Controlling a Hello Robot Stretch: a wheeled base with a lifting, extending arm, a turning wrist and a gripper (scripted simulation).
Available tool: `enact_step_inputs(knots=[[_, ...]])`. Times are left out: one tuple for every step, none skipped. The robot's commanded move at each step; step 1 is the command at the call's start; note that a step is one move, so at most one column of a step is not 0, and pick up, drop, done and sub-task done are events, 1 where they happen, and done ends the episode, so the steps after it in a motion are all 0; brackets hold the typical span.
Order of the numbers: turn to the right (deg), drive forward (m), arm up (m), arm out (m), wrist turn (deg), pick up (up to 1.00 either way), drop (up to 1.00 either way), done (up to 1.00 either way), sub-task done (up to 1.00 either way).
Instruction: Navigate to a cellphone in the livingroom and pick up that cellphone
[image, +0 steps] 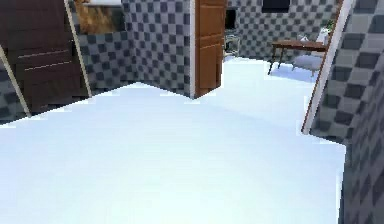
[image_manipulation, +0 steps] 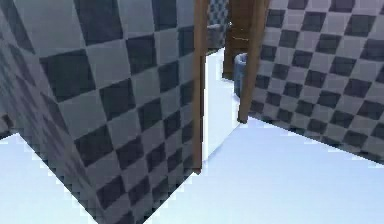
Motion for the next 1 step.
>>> enact_step_inputs(knots=[[0.0,0.55,0.0,0.0,0.0,0.0,0.0,0.0,0.0]])
